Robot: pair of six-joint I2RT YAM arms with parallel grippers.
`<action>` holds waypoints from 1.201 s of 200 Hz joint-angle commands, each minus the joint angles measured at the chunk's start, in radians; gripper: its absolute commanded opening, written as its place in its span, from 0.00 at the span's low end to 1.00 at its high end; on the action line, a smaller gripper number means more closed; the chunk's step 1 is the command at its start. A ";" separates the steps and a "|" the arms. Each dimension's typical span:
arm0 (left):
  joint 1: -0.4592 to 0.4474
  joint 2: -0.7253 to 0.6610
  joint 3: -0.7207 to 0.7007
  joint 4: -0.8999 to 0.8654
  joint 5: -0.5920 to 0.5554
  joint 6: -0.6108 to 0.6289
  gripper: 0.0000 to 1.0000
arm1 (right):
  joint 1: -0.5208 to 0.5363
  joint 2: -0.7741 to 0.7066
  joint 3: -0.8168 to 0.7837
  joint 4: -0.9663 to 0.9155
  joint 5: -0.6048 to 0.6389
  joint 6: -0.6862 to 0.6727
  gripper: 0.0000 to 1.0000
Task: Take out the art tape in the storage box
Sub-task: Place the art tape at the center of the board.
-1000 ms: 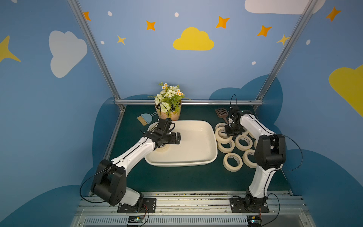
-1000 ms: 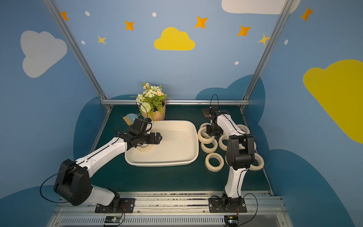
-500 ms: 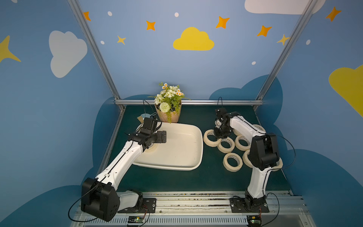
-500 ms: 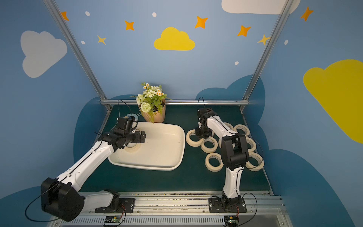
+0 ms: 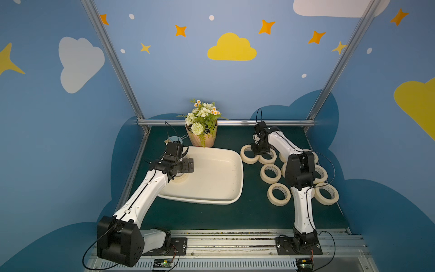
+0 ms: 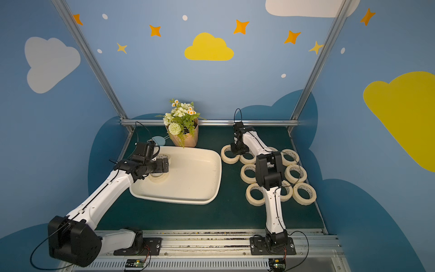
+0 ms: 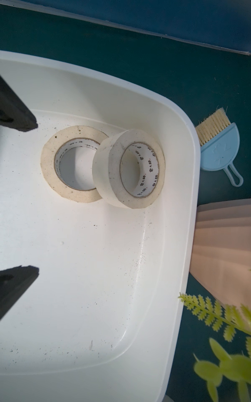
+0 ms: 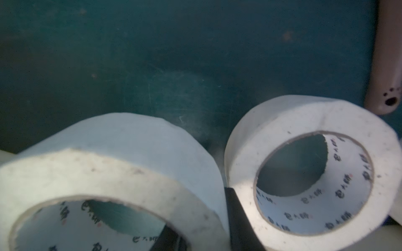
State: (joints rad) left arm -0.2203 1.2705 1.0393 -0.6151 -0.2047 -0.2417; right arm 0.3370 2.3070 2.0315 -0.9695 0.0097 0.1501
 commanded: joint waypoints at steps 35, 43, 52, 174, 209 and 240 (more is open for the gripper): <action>0.009 -0.003 -0.001 -0.016 0.003 0.009 1.00 | 0.017 0.059 0.048 -0.032 0.015 -0.015 0.00; 0.008 -0.001 -0.001 -0.020 -0.006 0.011 1.00 | 0.017 0.065 0.045 -0.032 0.031 -0.013 0.00; 0.009 -0.001 -0.002 -0.024 -0.020 0.012 1.00 | 0.017 0.069 0.042 -0.031 0.046 -0.012 0.00; 0.100 0.102 -0.030 0.127 -0.004 -0.036 1.00 | 0.032 -0.402 -0.341 0.020 -0.015 -0.012 0.63; 0.122 0.225 0.000 0.203 -0.005 -0.041 1.00 | 0.050 -0.556 -0.481 0.008 -0.053 -0.003 0.63; 0.128 0.343 0.061 0.233 -0.011 -0.015 1.00 | 0.065 -0.638 -0.569 -0.005 -0.060 0.012 0.62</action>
State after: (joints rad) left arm -0.0994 1.5551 1.0451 -0.4381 -0.2184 -0.2729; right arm 0.3885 1.7027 1.5238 -0.9474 -0.0273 0.1455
